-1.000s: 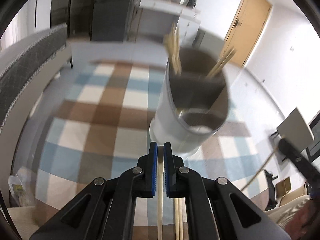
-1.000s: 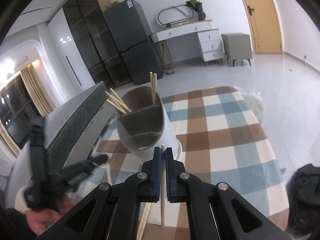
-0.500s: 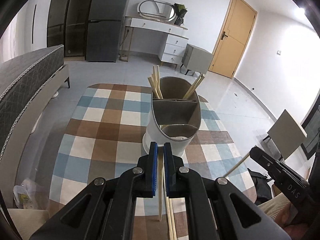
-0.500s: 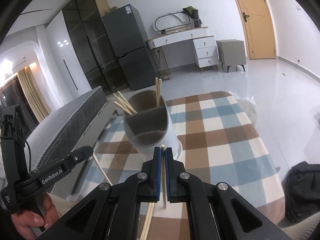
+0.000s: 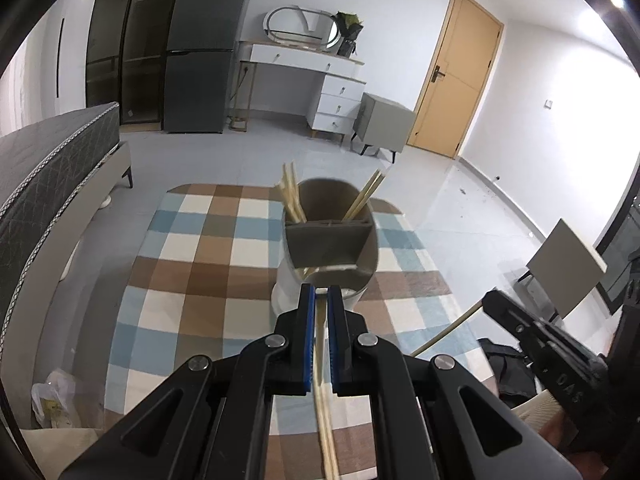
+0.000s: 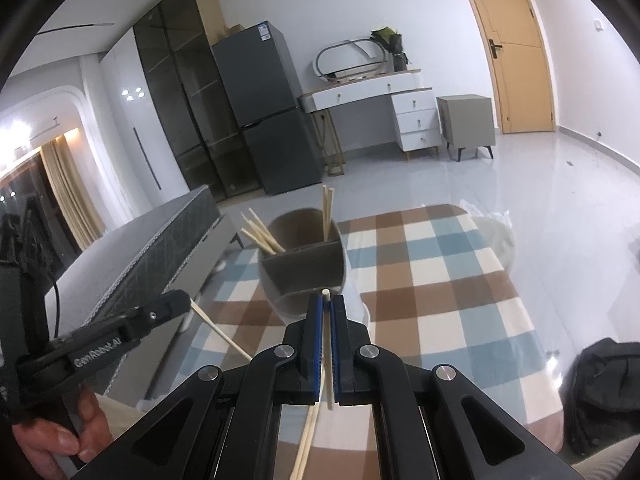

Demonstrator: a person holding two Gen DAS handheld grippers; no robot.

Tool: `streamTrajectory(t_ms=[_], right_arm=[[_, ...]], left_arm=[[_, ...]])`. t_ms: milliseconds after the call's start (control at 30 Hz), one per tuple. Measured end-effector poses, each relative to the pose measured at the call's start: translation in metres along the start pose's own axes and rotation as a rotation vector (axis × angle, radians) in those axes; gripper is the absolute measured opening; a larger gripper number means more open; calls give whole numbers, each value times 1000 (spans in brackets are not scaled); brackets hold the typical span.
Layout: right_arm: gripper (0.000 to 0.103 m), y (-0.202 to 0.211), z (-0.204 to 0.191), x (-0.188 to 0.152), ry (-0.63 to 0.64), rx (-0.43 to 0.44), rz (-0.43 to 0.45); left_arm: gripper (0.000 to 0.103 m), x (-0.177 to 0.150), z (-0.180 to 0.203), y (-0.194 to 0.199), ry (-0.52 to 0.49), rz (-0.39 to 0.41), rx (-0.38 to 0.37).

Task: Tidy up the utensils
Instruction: 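Lift both held chopsticks and carry them over the utensil holder opening, then open the left gripper and the right gripper to drop chopsticks into the holder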

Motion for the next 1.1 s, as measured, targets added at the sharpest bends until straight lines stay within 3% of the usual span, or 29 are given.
streamTrajectory(t_ms=[233,567,833,1100], right_arm=[[3,5,2,23,1,-2,33],[3,22,-7,98,75,2,140],[3,9,-29,148,110,30,187],[3,-24,-54,170,144,60,194]], left_arm=[[1,28,9,5,25,15,-38],[1,102,22,28,29,114,-128],[1,149,15,21,15,155,-100],[1,161,-8,-12,1,167,-64]])
Point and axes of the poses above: each gripper's, at about its wrist camera, not at the fingertips, and y roughly against the way its jaws point, z to its right, x to its top, the point moved 6 cm from there along -y, roughly the way its jaws point, and after that the axes turned 10 degrees about -x, right-handed, at the moved point
